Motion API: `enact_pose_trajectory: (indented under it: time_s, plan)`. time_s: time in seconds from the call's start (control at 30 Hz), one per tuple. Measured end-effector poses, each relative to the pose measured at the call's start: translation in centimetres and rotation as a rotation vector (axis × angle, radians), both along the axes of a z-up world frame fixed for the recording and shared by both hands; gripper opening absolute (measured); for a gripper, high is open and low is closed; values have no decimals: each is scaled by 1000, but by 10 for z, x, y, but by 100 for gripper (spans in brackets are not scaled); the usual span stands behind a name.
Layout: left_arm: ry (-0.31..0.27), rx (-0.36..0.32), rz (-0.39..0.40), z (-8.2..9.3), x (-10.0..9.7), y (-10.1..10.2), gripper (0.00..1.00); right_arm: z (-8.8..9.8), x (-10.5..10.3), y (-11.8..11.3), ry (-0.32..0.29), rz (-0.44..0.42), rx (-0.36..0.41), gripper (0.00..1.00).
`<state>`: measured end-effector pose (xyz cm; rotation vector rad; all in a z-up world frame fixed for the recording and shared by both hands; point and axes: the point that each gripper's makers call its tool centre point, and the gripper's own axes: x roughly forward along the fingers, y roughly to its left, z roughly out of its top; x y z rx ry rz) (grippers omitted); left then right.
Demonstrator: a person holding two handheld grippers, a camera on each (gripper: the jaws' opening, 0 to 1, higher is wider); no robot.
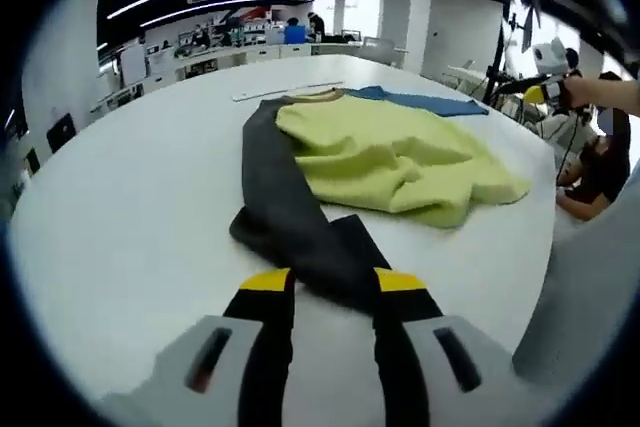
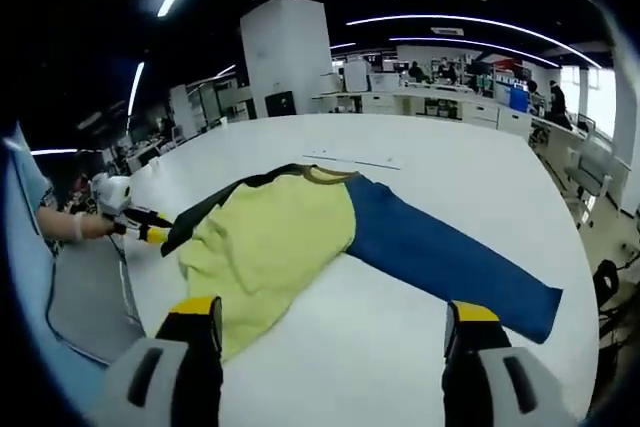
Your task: Fold the garment on the visible template until the final outline fits inside the template.
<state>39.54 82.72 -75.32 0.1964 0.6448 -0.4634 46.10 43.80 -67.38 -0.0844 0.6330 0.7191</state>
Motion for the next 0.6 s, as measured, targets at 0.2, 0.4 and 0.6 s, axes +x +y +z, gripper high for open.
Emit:
enact_pose_trajectory:
  time_s: [0.2, 0.4, 0.6]
  plan:
    - [-36, 117, -93, 3, -8, -12, 22, -3, -2, 2, 8, 0, 12, 92]
    - [-35, 187, -113, -4, -10, -10, 21, -5, -4, 7, 13, 4, 25, 92]
    - [-6, 188, -90, -10, -11, -2, 9, -3, -4, 8, 11, 3, 32, 92]
